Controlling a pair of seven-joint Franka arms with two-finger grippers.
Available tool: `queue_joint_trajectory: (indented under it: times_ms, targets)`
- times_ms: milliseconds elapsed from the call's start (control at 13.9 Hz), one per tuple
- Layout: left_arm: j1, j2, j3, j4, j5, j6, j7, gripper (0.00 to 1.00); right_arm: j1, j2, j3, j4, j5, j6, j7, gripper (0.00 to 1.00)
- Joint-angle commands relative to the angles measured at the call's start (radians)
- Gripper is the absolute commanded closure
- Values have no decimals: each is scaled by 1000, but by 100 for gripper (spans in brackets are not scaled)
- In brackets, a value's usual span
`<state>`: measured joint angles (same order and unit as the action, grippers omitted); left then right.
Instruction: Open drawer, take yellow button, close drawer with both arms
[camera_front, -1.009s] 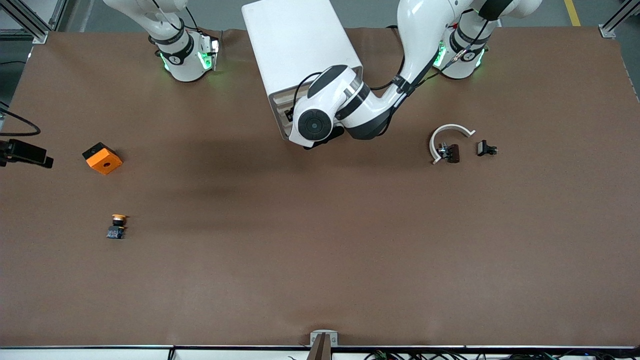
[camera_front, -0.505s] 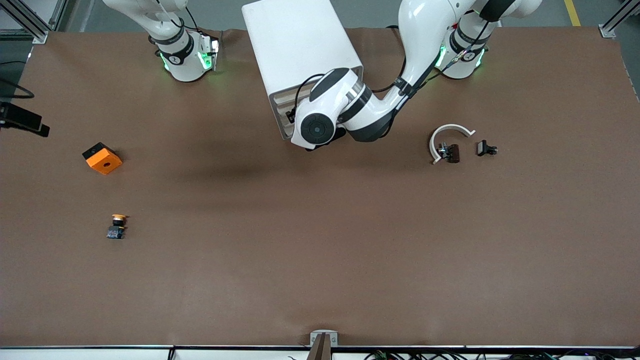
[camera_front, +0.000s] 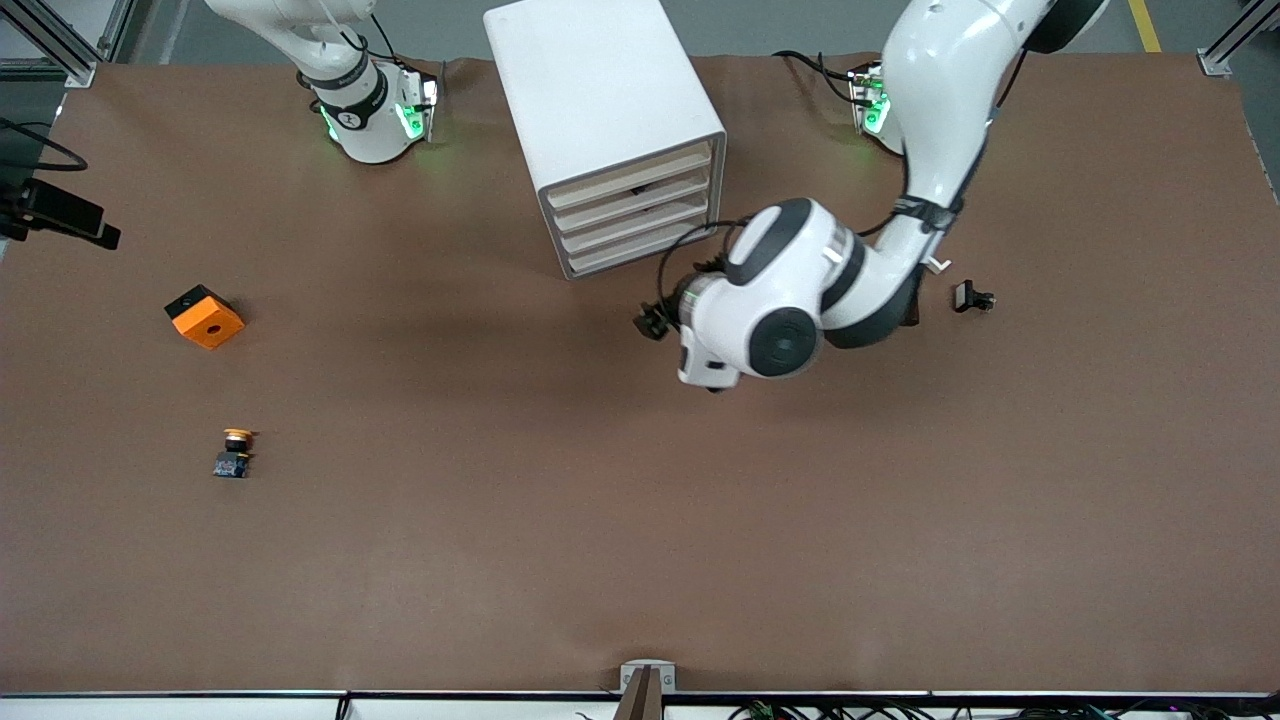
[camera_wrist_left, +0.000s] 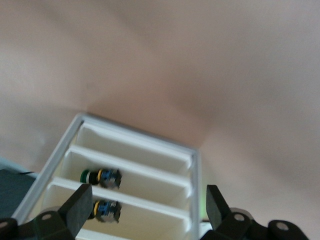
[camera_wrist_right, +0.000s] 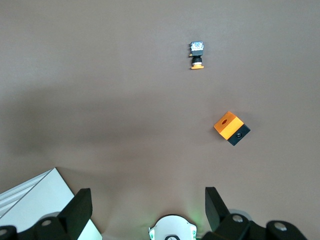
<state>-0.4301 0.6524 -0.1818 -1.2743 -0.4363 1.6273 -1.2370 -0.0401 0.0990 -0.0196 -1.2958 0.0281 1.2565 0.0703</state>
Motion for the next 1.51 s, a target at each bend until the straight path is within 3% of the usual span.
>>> queue_joint_trajectory:
  times_ms: [0,288,432,793,865,1009,1153,1297,1441]
  targets:
    - [7,-101,120,-4,22,-15,13,0,20,-140,-9,-131,7,41,17,0]
    - [57,-197,159,-7,246,-108,123,0,52,-196,-31,-215,0,76,17,0]
    - [121,-217,156,-8,252,-180,238,0,52,-213,-31,-240,1,92,17,0]
    - [254,-371,153,-23,303,-280,566,0,45,-217,-31,-244,3,93,17,0]
    - [290,-394,147,-25,307,-302,611,0,45,-219,-31,-243,3,96,16,0]
    - [396,-434,61,-30,344,-337,700,0,46,-226,-31,-244,4,109,8,0]
    - [470,-482,-23,-78,401,-342,749,0,49,-232,-25,-243,4,126,-1,0]
    - [465,-560,-22,-164,459,-333,815,0,49,-233,-25,-241,4,132,-23,0]
    - [465,-617,23,-215,459,-330,952,0,48,-234,-25,-243,3,147,-61,0]
